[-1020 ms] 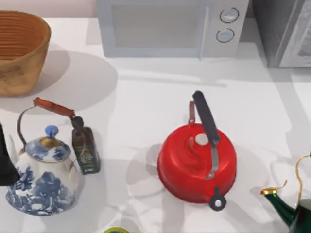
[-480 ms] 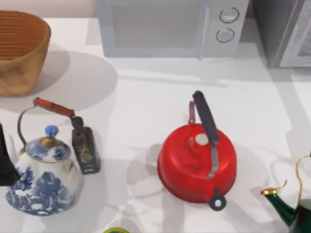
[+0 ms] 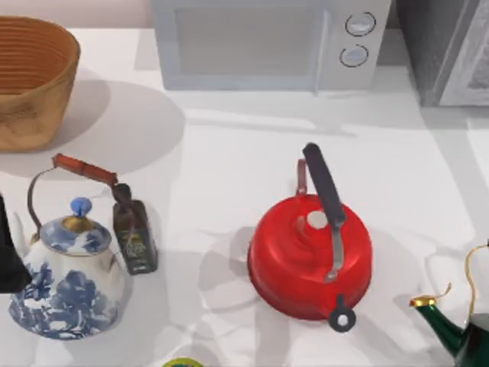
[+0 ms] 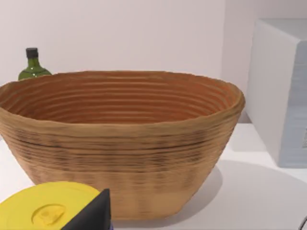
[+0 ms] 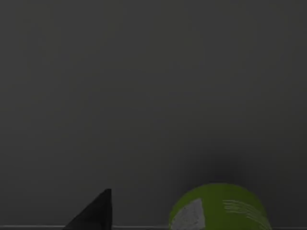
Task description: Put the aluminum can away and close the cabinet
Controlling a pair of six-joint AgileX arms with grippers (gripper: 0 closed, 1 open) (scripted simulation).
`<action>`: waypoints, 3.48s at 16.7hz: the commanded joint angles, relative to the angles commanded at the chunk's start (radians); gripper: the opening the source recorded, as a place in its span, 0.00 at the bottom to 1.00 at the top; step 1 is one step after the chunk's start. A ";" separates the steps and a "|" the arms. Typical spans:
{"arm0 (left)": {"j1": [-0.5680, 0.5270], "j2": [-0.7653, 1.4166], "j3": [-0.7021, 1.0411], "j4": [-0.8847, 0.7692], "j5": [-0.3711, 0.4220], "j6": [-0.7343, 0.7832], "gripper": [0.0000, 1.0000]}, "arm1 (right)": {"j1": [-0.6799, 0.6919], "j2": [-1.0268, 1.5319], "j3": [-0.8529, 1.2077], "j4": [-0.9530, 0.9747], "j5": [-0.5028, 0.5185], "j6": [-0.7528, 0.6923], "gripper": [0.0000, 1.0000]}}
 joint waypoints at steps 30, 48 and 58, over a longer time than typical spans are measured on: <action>0.000 0.000 0.000 0.000 0.000 0.000 1.00 | -0.093 -1.729 -2.292 0.580 -0.104 -0.029 1.00; 0.000 0.000 0.000 0.000 0.000 0.000 1.00 | -0.937 -0.367 -1.935 1.679 -0.915 -0.008 1.00; 0.000 0.000 0.000 0.000 0.000 0.000 1.00 | -1.111 -0.193 -1.932 1.770 -1.108 -0.007 1.00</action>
